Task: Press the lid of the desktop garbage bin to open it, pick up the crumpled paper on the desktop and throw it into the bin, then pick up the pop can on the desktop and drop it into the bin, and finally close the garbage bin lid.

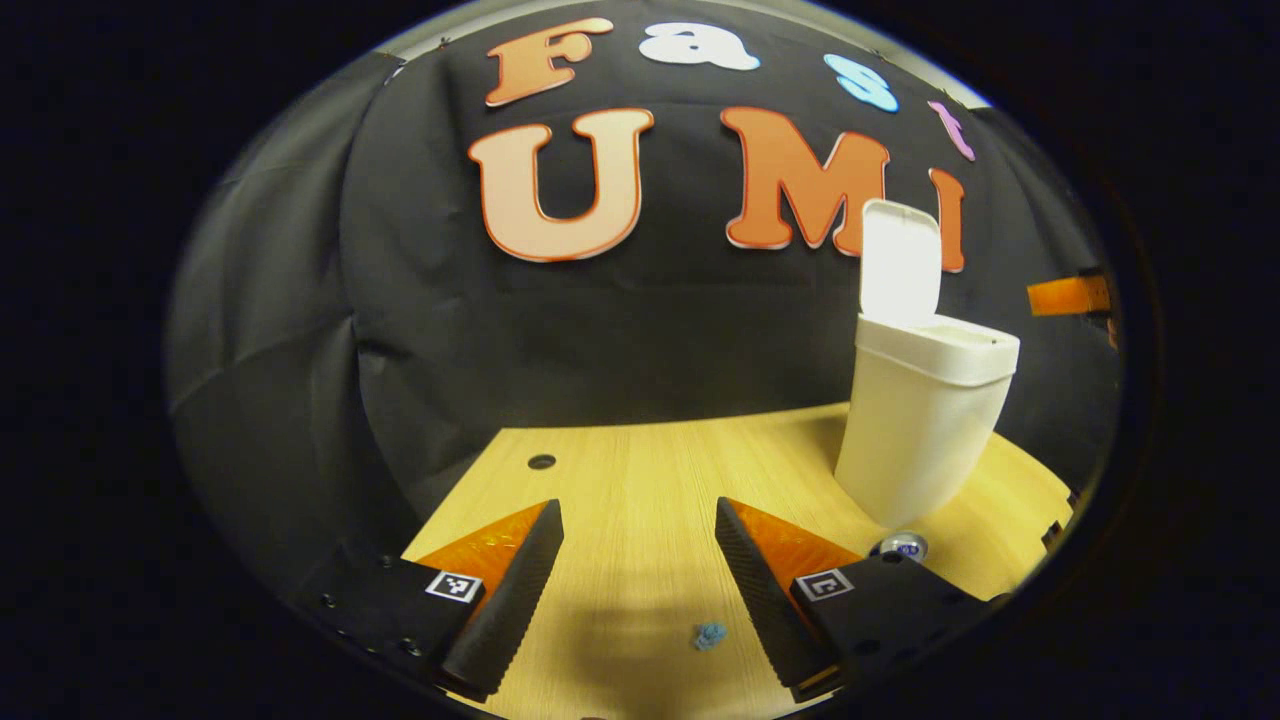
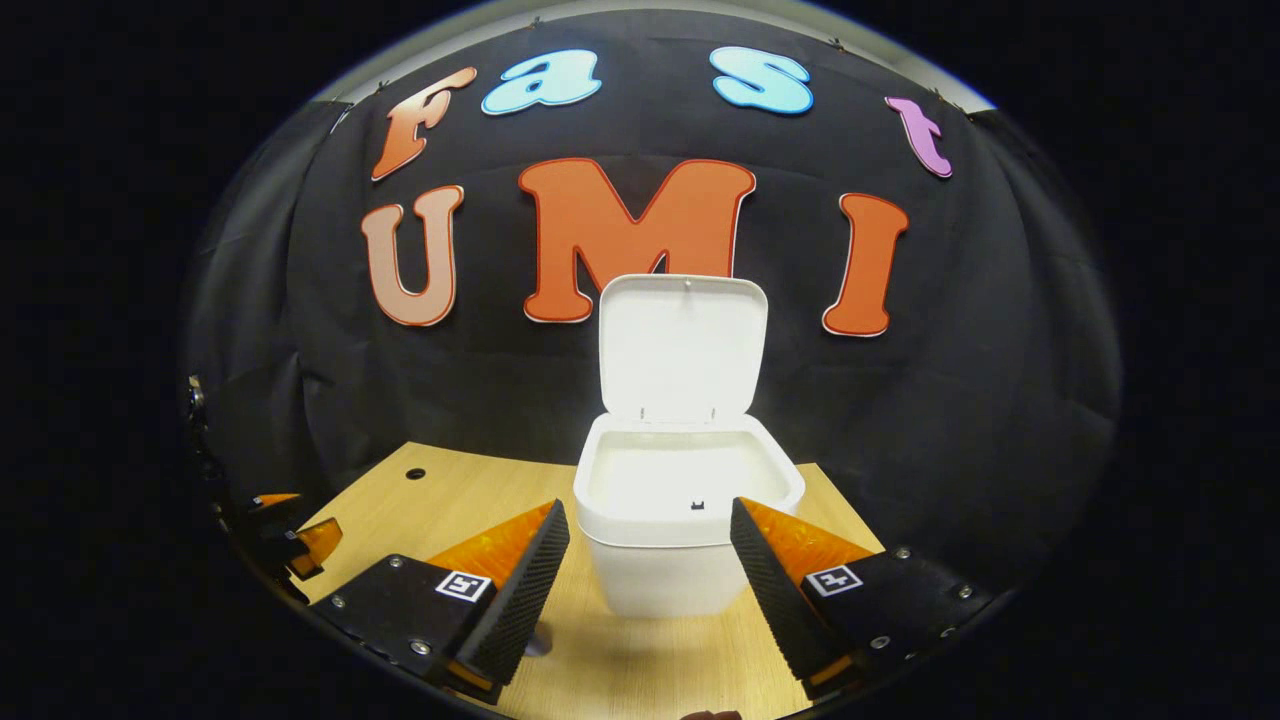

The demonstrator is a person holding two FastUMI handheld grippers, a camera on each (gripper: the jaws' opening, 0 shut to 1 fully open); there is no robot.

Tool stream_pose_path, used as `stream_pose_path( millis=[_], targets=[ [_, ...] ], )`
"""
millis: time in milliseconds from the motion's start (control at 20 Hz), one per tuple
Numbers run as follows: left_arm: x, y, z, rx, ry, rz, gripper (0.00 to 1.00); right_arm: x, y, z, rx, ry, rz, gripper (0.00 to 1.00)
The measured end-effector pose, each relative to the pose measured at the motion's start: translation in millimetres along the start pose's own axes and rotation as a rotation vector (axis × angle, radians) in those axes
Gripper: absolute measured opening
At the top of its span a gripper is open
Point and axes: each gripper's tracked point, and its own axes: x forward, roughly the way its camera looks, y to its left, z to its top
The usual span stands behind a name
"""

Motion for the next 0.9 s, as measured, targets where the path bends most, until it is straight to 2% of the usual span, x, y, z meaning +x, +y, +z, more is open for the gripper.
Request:
stream_pose_path(
  millis=[250,650,900],
  targets=[
    [13.9,-25.3,-70.6,0.016,0.134,-0.044,0.98,-2.2,-6.1,-24.6,-0.018,0.059,-0.004,0.98],
    [25.5,-47.9,-158.7,0.075,0.309,-0.082,1.00,-9.1,-18.9,-51.7,-0.059,0.140,-0.019,0.99],
    [36.7,-48.3,-177.5,0.086,0.359,-0.070,1.00,-11.3,-24.6,-60.5,-0.068,0.169,-0.023,0.99]
  ],
)
